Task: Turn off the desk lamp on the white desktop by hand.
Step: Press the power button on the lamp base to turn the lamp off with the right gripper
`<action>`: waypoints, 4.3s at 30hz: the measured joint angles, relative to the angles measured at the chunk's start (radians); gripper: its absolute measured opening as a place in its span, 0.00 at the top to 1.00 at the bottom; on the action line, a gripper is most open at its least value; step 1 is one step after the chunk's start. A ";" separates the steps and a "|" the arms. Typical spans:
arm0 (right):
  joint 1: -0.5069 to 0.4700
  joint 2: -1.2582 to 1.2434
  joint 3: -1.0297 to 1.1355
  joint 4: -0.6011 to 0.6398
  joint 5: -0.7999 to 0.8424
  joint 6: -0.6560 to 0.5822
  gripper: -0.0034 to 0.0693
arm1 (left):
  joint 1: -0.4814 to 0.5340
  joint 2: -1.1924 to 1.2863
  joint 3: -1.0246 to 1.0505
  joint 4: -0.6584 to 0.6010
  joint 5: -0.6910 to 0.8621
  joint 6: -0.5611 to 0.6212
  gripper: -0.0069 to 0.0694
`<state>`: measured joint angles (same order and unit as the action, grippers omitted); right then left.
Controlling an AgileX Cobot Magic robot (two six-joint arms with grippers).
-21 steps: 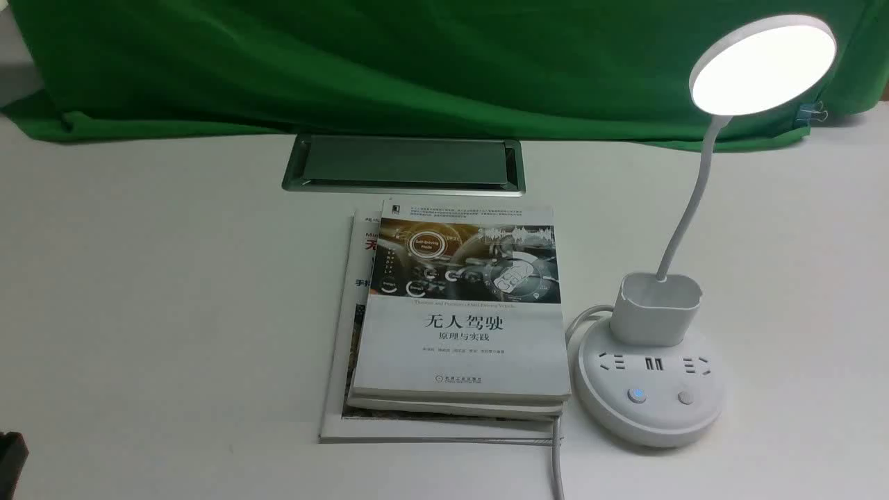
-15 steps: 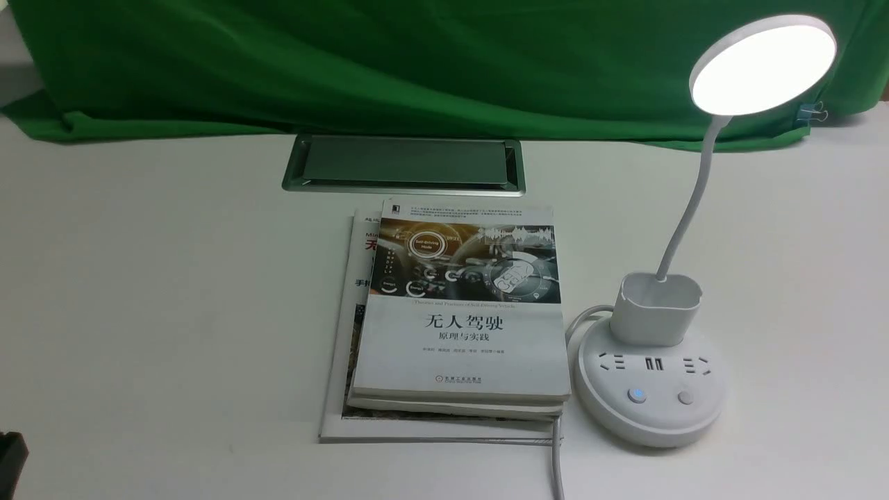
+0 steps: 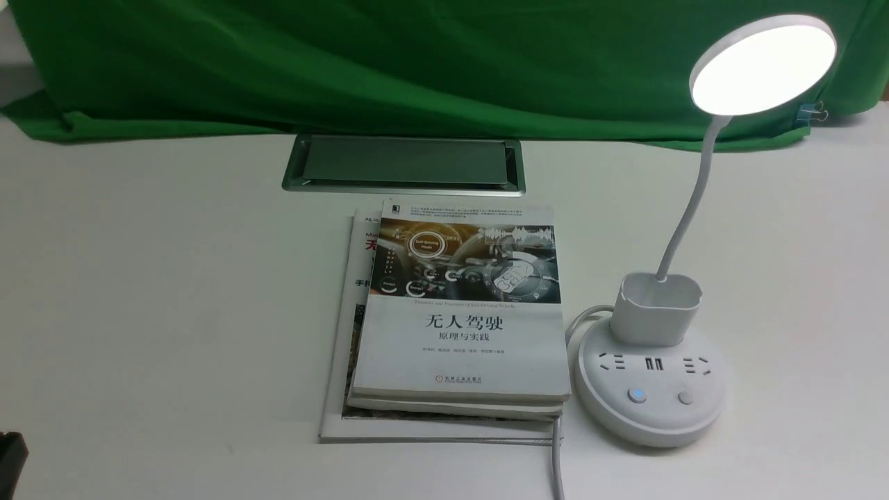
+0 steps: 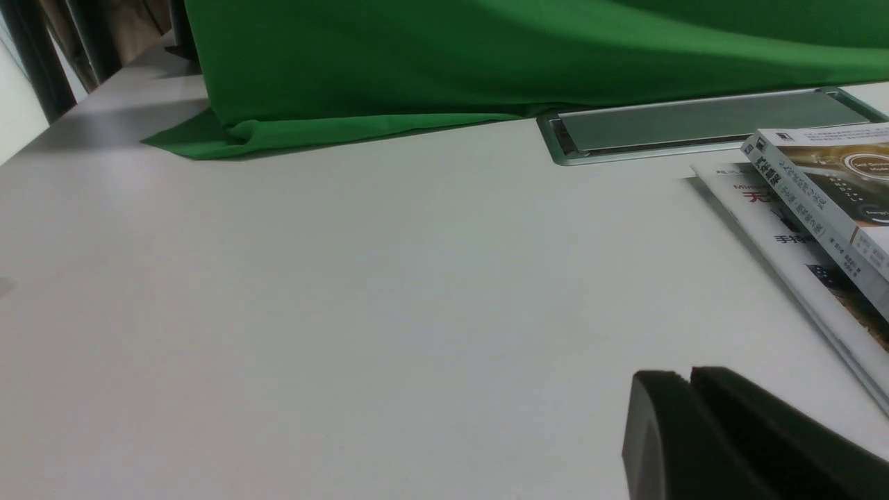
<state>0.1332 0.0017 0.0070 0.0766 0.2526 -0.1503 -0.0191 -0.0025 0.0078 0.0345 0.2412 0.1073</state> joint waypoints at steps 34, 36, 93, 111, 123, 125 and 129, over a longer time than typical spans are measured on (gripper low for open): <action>0.051 0.552 -0.543 0.087 0.467 0.177 0.88 | 0.000 0.000 0.000 0.000 0.000 0.000 0.88; 0.051 0.760 -0.670 0.059 0.625 0.125 0.89 | 0.000 0.000 0.000 0.000 0.000 0.000 0.88; 0.217 1.685 -0.998 0.019 0.492 0.106 0.90 | 0.000 0.000 0.000 0.000 0.000 0.000 0.88; 0.217 1.710 -1.006 0.019 0.471 0.107 0.90 | 0.000 0.000 0.000 0.000 0.000 0.000 0.88; 0.217 1.631 -1.008 0.019 0.476 0.105 0.90 | 0.000 0.000 0.000 0.000 0.000 0.000 0.88; 0.217 1.613 -1.008 0.019 0.479 0.105 0.90 | 0.000 0.000 0.000 0.000 0.000 0.000 0.88; 0.217 1.615 -1.007 0.019 0.480 0.107 0.90 | 0.000 0.000 0.000 0.000 0.000 0.000 0.88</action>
<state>0.3503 1.6163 -1.0000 0.0954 0.7323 -0.0429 -0.0191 -0.0025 0.0078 0.0345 0.2412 0.1073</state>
